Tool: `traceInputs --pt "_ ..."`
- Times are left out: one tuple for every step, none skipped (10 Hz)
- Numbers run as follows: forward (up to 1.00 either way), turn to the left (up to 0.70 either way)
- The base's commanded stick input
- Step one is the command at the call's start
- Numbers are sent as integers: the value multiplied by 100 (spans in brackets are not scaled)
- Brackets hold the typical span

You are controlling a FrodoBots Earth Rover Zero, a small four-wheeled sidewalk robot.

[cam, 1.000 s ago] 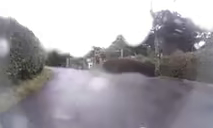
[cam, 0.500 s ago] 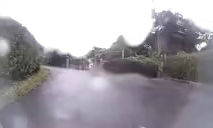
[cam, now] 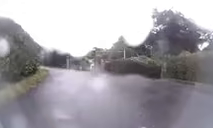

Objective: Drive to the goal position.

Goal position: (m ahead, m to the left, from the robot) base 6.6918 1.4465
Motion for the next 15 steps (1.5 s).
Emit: traceInputs --pt "70 0" --pt "70 0" --pt "70 0" --pt "70 0" --pt "70 0" --pt "70 0" --pt "70 0" --pt "70 0" --pt "70 0" --pt "70 0" --pt "70 0" --pt "70 0" --pt "70 0" --pt "70 0" --pt "70 0"
